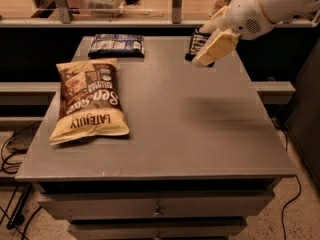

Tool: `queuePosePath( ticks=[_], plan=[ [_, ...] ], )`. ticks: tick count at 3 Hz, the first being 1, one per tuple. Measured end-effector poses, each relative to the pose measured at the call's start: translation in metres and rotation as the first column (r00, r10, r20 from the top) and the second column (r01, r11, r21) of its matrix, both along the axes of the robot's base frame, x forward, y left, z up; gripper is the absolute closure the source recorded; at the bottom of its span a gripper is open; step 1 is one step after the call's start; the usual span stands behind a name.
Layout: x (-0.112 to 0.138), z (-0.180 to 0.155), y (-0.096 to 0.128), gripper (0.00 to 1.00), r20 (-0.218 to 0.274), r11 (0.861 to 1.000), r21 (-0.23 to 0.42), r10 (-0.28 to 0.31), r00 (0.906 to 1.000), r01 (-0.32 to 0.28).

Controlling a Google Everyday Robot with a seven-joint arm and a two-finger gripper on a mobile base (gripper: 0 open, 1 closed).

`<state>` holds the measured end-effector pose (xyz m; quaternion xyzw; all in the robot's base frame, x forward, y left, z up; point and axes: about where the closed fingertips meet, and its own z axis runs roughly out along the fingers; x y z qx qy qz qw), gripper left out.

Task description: Move rxbar chocolate near brown chip bag

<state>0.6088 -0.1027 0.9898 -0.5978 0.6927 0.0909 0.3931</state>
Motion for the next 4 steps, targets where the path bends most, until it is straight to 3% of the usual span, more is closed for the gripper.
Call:
queuePosePath(
  ticks=[1,2,3,4],
  plan=[
    [-0.008,-0.012,0.035,1.0,-0.027,0.996,0.053,0.079,0.9965,-0.077],
    [-0.025,-0.024,0.099,1.0,-0.046,0.972,0.128,0.206,0.9776,-0.198],
    [-0.039,-0.045,0.15,0.83,-0.084,0.948,0.192,0.275,0.9579,-0.255],
    [-0.045,-0.083,0.185,0.51,-0.147,0.941,0.234,0.283,0.9478,-0.245]
  ],
)
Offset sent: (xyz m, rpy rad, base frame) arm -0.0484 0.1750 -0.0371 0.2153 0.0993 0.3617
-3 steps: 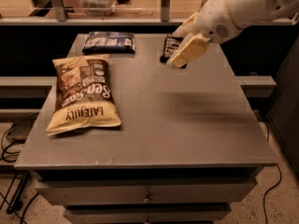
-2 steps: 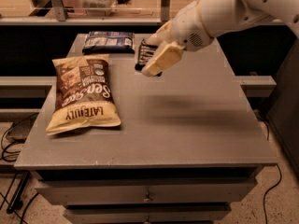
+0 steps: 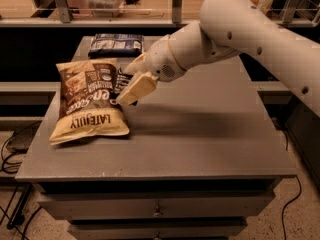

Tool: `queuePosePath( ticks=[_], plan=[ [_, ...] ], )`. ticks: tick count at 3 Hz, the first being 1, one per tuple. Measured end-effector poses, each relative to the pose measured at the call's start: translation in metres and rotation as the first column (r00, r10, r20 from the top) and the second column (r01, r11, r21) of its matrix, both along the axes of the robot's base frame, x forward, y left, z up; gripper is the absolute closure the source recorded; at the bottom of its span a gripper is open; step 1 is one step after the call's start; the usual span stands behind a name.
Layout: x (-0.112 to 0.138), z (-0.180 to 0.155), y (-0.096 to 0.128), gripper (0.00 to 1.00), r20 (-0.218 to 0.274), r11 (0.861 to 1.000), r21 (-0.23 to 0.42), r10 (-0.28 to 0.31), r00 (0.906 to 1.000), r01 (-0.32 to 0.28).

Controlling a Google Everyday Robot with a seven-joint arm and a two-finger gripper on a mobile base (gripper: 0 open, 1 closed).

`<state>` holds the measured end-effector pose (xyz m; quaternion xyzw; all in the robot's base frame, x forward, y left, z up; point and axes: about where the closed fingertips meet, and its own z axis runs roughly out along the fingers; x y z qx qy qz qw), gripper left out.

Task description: Move rxbar chocolate near brown chip bag

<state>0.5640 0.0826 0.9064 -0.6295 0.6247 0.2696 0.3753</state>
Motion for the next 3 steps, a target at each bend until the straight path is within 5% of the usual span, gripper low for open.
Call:
queuePosePath(
  ticks=[2,3],
  plan=[
    [-0.003,-0.025,0.026,0.05,-0.058,1.0,0.021,-0.001,0.9983,0.002],
    [-0.004,-0.025,0.027,0.0,-0.058,1.0,0.021,0.002,0.9983,-0.001]
  ],
)
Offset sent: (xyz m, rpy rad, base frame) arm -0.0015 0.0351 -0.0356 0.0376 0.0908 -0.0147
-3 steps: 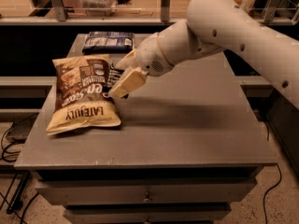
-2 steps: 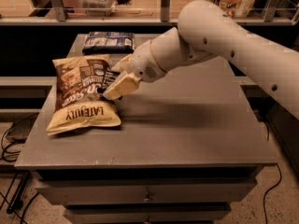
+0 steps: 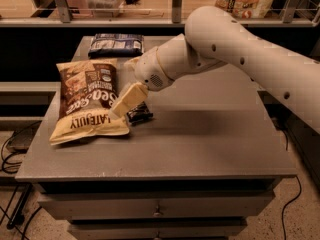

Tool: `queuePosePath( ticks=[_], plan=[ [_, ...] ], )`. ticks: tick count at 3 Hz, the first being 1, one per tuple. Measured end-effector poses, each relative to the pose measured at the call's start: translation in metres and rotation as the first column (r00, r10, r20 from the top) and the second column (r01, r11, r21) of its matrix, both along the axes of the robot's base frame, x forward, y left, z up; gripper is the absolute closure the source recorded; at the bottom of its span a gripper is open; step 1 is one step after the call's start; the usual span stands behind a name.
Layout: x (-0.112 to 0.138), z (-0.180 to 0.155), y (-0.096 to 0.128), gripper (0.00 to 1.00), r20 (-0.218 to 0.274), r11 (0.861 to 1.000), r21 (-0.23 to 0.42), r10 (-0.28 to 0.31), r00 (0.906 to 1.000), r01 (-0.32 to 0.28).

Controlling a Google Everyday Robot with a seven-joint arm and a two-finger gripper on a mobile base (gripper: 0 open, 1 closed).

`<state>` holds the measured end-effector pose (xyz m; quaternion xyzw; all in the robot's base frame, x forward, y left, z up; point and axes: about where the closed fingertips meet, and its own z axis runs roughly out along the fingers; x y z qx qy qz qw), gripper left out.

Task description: Move rxbar chocolate near brown chip bag

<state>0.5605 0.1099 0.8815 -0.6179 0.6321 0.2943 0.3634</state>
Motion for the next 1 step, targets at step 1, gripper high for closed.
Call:
queuePosePath(
  ticks=[1],
  plan=[
    [0.0,0.0,0.0001,0.0,0.0,1.0,0.0,0.0,1.0,0.0]
  ],
)
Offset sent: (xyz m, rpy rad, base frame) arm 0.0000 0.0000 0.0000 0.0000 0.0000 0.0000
